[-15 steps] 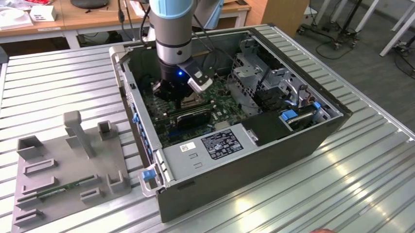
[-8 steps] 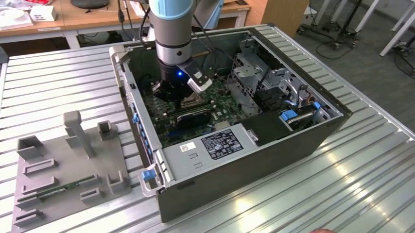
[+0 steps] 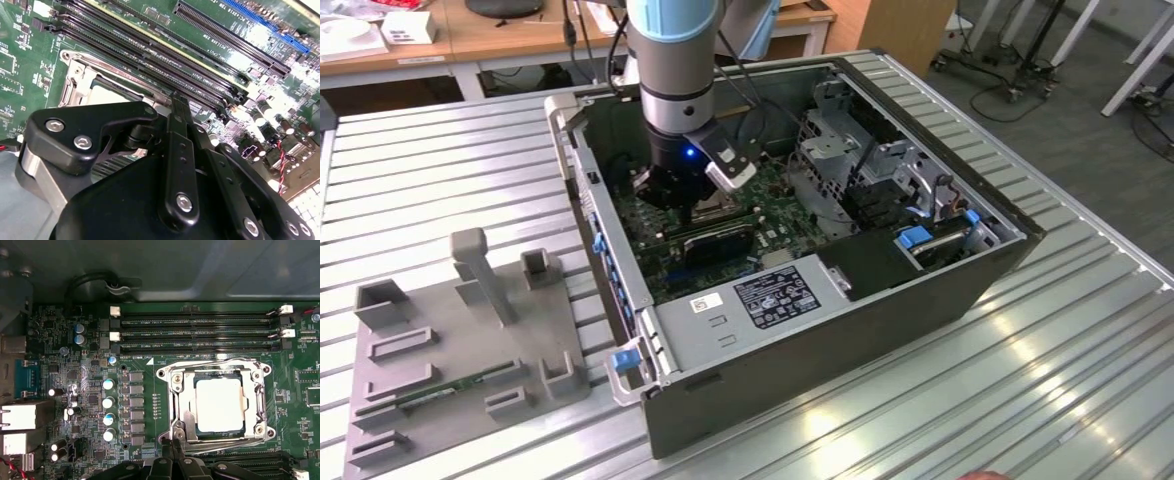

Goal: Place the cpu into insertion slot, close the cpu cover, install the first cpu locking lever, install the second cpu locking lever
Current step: 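Install the second cpu locking lever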

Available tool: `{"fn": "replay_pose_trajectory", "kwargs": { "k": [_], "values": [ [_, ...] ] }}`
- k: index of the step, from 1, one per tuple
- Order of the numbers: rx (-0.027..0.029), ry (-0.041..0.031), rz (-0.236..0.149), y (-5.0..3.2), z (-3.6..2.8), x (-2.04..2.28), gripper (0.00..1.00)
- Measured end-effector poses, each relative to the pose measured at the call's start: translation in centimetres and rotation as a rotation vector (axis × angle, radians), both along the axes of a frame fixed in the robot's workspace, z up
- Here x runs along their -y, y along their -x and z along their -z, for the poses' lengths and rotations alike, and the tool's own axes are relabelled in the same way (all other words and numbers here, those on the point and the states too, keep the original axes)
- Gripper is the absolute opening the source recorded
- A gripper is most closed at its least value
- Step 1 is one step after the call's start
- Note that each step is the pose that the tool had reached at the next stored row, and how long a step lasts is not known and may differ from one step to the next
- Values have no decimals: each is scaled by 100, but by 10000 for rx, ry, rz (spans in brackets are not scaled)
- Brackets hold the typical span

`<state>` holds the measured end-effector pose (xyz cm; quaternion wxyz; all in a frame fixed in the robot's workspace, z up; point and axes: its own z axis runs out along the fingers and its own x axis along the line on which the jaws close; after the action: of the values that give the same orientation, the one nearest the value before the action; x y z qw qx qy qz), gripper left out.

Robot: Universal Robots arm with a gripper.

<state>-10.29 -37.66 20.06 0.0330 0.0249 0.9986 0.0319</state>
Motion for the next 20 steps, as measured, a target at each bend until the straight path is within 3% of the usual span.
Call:
{"fn": "replay_pose_trajectory", "kwargs": {
  "k": [2, 11, 20],
  "values": [
    [19, -32, -1, 3, 3, 0, 11],
    [86, -49, -1, 31, 36, -1, 11],
    [85, -40, -1, 51, 63, 0, 11]
  ]
}}
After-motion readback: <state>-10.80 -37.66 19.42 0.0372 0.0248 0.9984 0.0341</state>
